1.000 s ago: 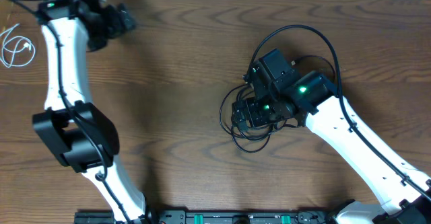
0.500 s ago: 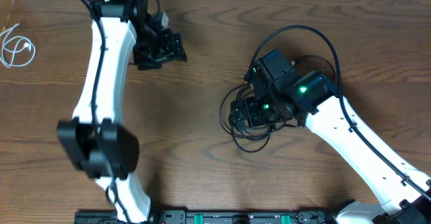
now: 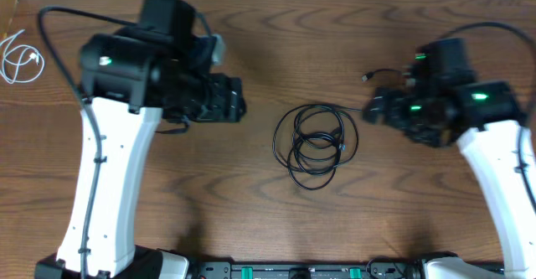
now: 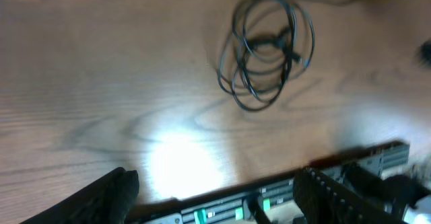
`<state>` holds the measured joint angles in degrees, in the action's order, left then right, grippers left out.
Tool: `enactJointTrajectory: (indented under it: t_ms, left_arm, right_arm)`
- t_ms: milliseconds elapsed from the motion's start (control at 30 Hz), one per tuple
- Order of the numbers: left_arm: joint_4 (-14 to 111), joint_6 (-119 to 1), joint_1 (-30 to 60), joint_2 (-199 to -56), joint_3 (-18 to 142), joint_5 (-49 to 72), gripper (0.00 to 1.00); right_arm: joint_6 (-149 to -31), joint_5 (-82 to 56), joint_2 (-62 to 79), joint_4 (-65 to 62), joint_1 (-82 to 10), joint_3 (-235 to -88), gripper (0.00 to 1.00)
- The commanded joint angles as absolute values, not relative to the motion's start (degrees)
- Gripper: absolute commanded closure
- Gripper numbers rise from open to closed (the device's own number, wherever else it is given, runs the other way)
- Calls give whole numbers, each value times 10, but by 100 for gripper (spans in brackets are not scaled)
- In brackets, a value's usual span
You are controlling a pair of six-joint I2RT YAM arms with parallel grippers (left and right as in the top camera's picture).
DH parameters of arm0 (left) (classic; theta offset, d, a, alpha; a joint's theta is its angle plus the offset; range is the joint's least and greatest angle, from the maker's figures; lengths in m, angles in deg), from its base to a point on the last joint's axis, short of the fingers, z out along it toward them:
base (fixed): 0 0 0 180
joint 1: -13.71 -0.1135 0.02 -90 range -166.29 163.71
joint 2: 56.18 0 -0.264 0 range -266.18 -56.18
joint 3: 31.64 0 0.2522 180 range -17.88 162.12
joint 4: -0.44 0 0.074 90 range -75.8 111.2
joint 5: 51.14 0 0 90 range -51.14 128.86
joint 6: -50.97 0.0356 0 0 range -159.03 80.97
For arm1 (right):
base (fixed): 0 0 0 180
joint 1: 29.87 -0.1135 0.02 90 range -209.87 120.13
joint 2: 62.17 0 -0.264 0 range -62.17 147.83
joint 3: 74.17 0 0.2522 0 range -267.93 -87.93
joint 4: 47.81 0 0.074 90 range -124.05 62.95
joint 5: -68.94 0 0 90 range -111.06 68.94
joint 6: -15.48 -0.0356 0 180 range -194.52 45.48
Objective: Untangle cables
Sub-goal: 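Move the left gripper to the black cable coil's left side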
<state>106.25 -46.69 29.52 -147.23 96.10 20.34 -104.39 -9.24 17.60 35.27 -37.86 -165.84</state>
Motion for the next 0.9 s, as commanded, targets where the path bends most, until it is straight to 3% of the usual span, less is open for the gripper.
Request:
enactJointTrajectory:
  t_ms: [0, 133, 400, 800, 867]
  left_arm:
    - [1052, -468, 335, -1483, 928, 213, 20]
    - [976, -470, 379, -1484, 851, 215, 6]
    - [827, -575, 385, -1487, 682, 216, 0]
    - [607, -655, 386, -1507, 520, 215, 1]
    - [594, -655, 387, -1518, 512, 216, 5]
  right_arm:
    - [-1023, -130, 172, 375, -325, -1666, 1]
    - [-1023, -137, 172, 382, -280, -1666, 1]
    - [-1023, -136, 172, 382, -276, -1666, 1]
    - [-1023, -136, 172, 382, -276, -1666, 1]
    - [-1023, -136, 172, 382, -276, -1666, 1]
